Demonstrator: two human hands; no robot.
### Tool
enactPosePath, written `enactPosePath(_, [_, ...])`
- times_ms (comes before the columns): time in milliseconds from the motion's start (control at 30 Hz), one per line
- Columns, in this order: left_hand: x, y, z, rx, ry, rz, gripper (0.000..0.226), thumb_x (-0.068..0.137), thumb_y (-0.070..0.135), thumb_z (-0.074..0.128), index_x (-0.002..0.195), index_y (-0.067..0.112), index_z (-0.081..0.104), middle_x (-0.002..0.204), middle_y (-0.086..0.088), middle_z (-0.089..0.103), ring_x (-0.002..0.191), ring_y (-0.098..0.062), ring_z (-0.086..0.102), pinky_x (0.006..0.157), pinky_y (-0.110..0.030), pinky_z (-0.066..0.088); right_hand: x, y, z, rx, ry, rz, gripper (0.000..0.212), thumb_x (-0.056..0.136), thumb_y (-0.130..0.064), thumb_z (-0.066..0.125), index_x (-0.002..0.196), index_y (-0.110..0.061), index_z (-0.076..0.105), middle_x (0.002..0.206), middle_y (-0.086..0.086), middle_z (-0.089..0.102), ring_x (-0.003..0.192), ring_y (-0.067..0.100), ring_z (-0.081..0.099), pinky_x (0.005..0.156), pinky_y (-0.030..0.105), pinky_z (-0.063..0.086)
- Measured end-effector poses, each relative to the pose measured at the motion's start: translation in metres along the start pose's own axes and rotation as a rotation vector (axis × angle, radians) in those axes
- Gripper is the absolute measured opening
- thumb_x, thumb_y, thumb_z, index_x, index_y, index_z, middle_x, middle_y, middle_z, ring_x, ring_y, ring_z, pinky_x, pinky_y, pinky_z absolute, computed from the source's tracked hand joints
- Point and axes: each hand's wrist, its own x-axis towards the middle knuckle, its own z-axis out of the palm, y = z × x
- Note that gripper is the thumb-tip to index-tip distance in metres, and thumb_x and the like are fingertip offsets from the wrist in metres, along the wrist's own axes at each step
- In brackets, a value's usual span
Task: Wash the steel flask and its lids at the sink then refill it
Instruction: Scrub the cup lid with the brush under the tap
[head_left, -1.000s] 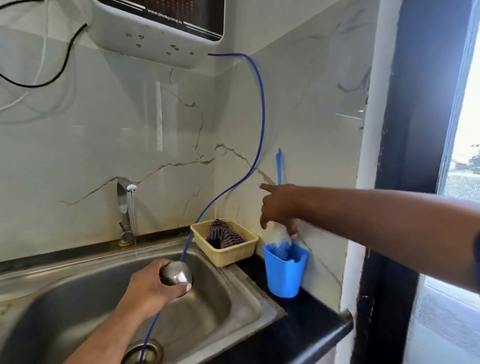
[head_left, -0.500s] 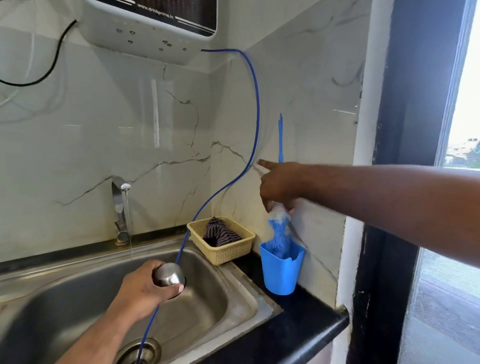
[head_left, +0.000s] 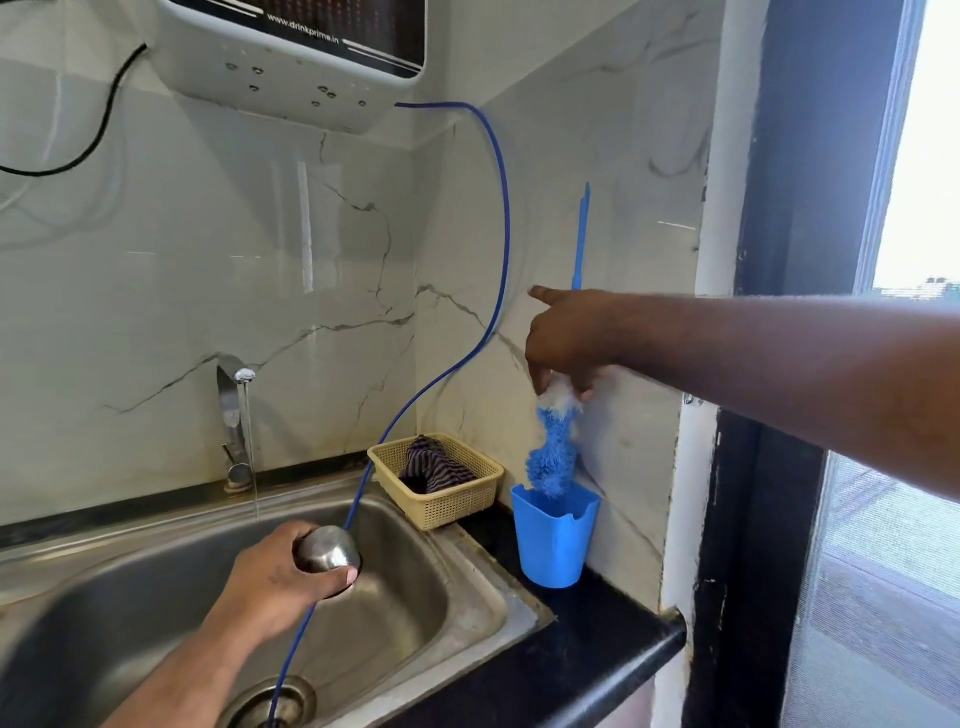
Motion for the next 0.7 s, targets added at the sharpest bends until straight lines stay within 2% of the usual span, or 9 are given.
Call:
enactPosePath(567, [-0.006, 0.006, -0.004, -0.033, -0.008, -0.074, 0.06, 0.064, 0.036, 0.096, 0.113, 0.022, 0.064, 0.099, 0.007, 0.069, 0.086, -0.003, 0.061, 0.064, -0.014, 0.043, -0.005, -0.003, 0.006, 0.026, -0.031, -0.007, 0.058, 0.087, -0.038, 0.079, 0.141, -0.04, 0.058, 0.139, -0.014, 0.061, 0.14, 0.013, 0.046, 0.127, 0.056, 0.006])
enactPosePath(633, [-0.005, 0.005, -0.005, -0.049, -0.006, -0.087, 0.06, 0.062, 0.039, 0.097, 0.111, 0.021, 0.067, 0.099, 0.006, 0.071, 0.088, -0.007, 0.064, 0.067, -0.018, 0.045, -0.008, 0.001, 0.002, 0.037, -0.029, 0.022, 0.059, 0.086, -0.039, 0.079, 0.141, -0.042, 0.057, 0.137, -0.015, 0.061, 0.138, 0.013, 0.047, 0.127, 0.054, 0.011])
enactPosePath(700, [-0.006, 0.007, -0.009, -0.105, -0.013, -0.104, 0.058, 0.061, 0.042, 0.096, 0.109, 0.023, 0.068, 0.099, 0.006, 0.073, 0.091, -0.01, 0.067, 0.07, -0.022, 0.047, -0.013, 0.008, -0.007, 0.075, -0.011, 0.066, 0.06, 0.085, -0.041, 0.08, 0.14, -0.043, 0.057, 0.132, -0.016, 0.062, 0.129, 0.013, 0.052, 0.122, 0.047, 0.028])
